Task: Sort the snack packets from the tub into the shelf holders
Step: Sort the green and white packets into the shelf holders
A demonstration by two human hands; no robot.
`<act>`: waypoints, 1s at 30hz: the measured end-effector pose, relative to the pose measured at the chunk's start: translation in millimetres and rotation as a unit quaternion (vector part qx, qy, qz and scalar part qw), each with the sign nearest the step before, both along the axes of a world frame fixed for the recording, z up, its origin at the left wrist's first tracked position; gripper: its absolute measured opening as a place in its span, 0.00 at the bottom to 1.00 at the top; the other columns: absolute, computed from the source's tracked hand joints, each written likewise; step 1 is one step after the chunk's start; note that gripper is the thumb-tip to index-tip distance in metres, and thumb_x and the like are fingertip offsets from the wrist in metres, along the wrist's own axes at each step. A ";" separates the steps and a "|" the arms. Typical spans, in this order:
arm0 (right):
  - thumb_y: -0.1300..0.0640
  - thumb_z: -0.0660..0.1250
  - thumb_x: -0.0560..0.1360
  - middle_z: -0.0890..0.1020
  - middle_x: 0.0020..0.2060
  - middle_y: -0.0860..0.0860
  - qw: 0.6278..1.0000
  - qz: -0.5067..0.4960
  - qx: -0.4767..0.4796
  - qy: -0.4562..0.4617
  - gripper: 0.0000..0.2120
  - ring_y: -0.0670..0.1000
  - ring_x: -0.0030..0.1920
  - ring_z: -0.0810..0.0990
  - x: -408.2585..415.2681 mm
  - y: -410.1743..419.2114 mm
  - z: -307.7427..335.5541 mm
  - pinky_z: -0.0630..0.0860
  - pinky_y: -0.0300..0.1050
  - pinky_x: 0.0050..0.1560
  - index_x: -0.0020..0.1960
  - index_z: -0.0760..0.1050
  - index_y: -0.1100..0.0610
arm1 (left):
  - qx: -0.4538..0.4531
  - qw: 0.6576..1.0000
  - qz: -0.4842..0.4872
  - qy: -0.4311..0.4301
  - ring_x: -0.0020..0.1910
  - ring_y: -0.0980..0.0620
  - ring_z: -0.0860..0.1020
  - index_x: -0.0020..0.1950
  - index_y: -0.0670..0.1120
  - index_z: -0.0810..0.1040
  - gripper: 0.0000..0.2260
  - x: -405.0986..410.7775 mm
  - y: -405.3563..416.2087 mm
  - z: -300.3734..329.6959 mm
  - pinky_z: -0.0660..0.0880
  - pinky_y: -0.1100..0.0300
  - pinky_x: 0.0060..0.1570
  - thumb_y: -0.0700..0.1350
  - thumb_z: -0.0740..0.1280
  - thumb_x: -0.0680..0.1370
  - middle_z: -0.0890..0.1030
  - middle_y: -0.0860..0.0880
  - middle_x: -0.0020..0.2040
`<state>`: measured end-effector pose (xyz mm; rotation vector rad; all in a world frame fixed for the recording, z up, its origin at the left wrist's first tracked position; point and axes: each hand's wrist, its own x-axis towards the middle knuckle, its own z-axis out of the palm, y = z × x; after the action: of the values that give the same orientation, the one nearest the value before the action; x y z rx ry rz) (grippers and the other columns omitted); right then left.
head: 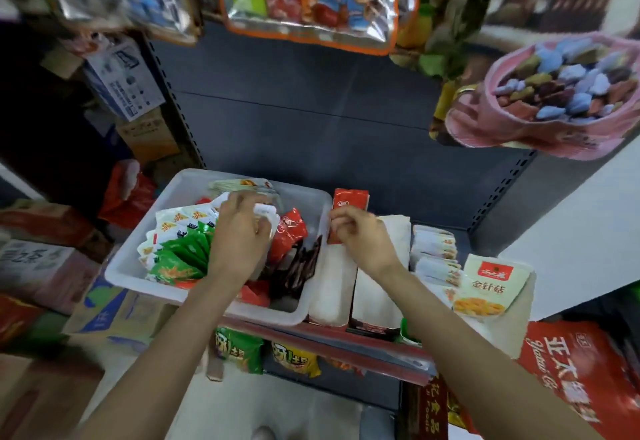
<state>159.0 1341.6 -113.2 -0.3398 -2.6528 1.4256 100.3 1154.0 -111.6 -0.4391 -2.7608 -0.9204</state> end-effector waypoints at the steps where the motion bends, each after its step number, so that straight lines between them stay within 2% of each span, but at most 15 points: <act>1: 0.68 0.60 0.76 0.81 0.47 0.54 1.000 0.013 -0.009 -0.007 0.13 0.49 0.47 0.79 -10.0 -17.6 -3.0 0.74 0.30 0.48 0.58 0.76 0.62 | -0.017 1.000 0.022 -0.003 0.64 0.42 0.68 0.64 0.40 0.73 0.17 -8.1 -17.0 1.1 0.66 0.50 0.63 0.36 0.66 0.75 0.71 0.41 0.64; 3: 0.65 0.61 0.77 0.81 0.54 0.55 0.999 0.044 0.006 -0.029 0.14 0.53 0.54 0.79 -30.5 -51.7 -12.1 0.74 0.44 0.58 0.62 0.74 0.61 | -0.060 0.998 0.024 -0.024 0.66 0.39 0.67 0.66 0.40 0.71 0.21 -25.6 -48.9 -2.8 0.65 0.48 0.64 0.39 0.68 0.74 0.70 0.40 0.67; 4: 0.64 0.60 0.78 0.79 0.57 0.56 0.997 0.063 0.013 -0.042 0.16 0.55 0.57 0.78 -39.1 -68.0 -16.6 0.72 0.46 0.61 0.65 0.72 0.61 | -0.094 0.995 0.011 -0.043 0.67 0.39 0.66 0.68 0.41 0.70 0.24 -34.0 -63.3 -7.0 0.65 0.48 0.65 0.42 0.69 0.74 0.68 0.40 0.69; 6: 0.65 0.59 0.77 0.77 0.61 0.59 0.993 0.100 0.021 -0.059 0.19 0.57 0.62 0.75 -54.3 -96.7 -26.3 0.69 0.46 0.63 0.68 0.69 0.62 | -0.159 0.983 -0.018 -0.093 0.72 0.41 0.62 0.72 0.44 0.66 0.28 -48.7 -88.0 -18.3 0.61 0.50 0.70 0.48 0.70 0.74 0.63 0.43 0.74; 9: 0.67 0.58 0.77 0.76 0.64 0.57 0.987 0.120 0.069 -0.079 0.18 0.56 0.64 0.73 -74.6 -127.7 -38.4 0.66 0.43 0.63 0.67 0.70 0.61 | -0.201 0.965 -0.028 -0.165 0.76 0.46 0.53 0.75 0.50 0.60 0.32 -65.0 -110.9 -31.1 0.55 0.52 0.73 0.54 0.68 0.74 0.53 0.46 0.77; 12: 0.67 0.57 0.78 0.78 0.61 0.57 0.984 0.081 0.118 -0.109 0.17 0.56 0.60 0.76 -90.8 -141.3 -43.9 0.71 0.43 0.58 0.65 0.73 0.58 | -0.229 0.950 -0.045 -0.206 0.77 0.47 0.49 0.76 0.52 0.55 0.34 -76.6 -119.3 -37.6 0.54 0.51 0.74 0.56 0.66 0.75 0.49 0.47 0.78; 14: 0.66 0.58 0.78 0.79 0.58 0.57 0.981 0.074 0.122 -0.130 0.14 0.56 0.57 0.78 -95.5 -143.9 -44.4 0.73 0.42 0.53 0.61 0.76 0.58 | -0.219 0.948 -0.056 -0.224 0.77 0.48 0.49 0.76 0.52 0.54 0.34 -80.6 -122.1 -42.8 0.55 0.49 0.74 0.57 0.66 0.75 0.51 0.48 0.78; 17: 0.68 0.59 0.77 0.82 0.52 0.57 0.984 0.076 0.098 -0.126 0.12 0.55 0.53 0.80 -95.4 -140.6 -44.3 0.72 0.38 0.48 0.52 0.80 0.60 | -0.166 0.965 -0.052 -0.195 0.75 0.48 0.55 0.75 0.52 0.59 0.33 -81.7 -126.0 -48.8 0.58 0.49 0.72 0.57 0.67 0.74 0.58 0.49 0.76; 21: 0.67 0.58 0.77 0.82 0.49 0.55 0.994 -0.009 0.076 -0.076 0.11 0.54 0.50 0.80 -87.1 -117.1 -40.7 0.71 0.41 0.48 0.50 0.78 0.59 | -0.009 0.992 -0.035 -0.125 0.72 0.48 0.61 0.74 0.47 0.61 0.29 -71.1 -115.4 -42.3 0.57 0.59 0.70 0.50 0.67 0.76 0.64 0.47 0.73; 23: 0.68 0.58 0.77 0.81 0.45 0.53 0.998 -0.040 0.021 -0.034 0.09 0.52 0.47 0.78 -76.7 -101.5 -35.5 0.71 0.41 0.48 0.47 0.75 0.58 | 0.029 0.990 -0.062 -0.123 0.72 0.47 0.61 0.75 0.46 0.60 0.29 -66.0 -100.7 -37.0 0.57 0.57 0.70 0.47 0.67 0.77 0.63 0.45 0.73; 25: 0.70 0.59 0.77 0.77 0.38 0.48 0.997 -0.052 -0.061 -0.004 0.10 0.48 0.42 0.76 -62.1 -86.9 -27.0 0.71 0.36 0.45 0.43 0.73 0.57 | 0.069 0.983 -0.087 -0.147 0.72 0.46 0.61 0.76 0.48 0.57 0.31 -60.8 -80.2 -30.0 0.61 0.52 0.70 0.46 0.67 0.76 0.59 0.44 0.75; 27: 0.70 0.59 0.77 0.75 0.34 0.46 0.989 -0.054 -0.136 0.003 0.13 0.44 0.38 0.73 -44.8 -72.4 -16.4 0.70 0.33 0.42 0.41 0.72 0.55 | 0.105 0.976 -0.111 -0.157 0.70 0.49 0.66 0.76 0.49 0.55 0.32 -55.2 -56.7 -20.7 0.66 0.53 0.68 0.46 0.68 0.76 0.63 0.46 0.73; 28: 0.71 0.60 0.76 0.75 0.33 0.47 0.985 -0.053 -0.167 0.005 0.13 0.45 0.37 0.73 -36.4 -63.6 -12.5 0.72 0.38 0.44 0.41 0.72 0.54 | 0.136 0.970 -0.120 -0.163 0.64 0.51 0.71 0.77 0.49 0.55 0.33 -51.3 -44.7 -14.8 0.69 0.60 0.63 0.45 0.68 0.76 0.70 0.47 0.68; 30: 0.72 0.60 0.75 0.76 0.33 0.51 0.976 -0.042 -0.215 0.005 0.13 0.48 0.39 0.75 -21.2 -46.2 -3.5 0.73 0.47 0.47 0.43 0.72 0.55 | 0.212 0.945 -0.137 -0.206 0.50 0.56 0.78 0.76 0.49 0.56 0.32 -41.6 -21.6 -2.1 0.72 0.72 0.49 0.40 0.68 0.76 0.80 0.50 0.52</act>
<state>137.8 1295.4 -116.7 -0.4730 -2.2687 1.9565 58.7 1132.4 -113.7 -0.6200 -2.7606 -1.8137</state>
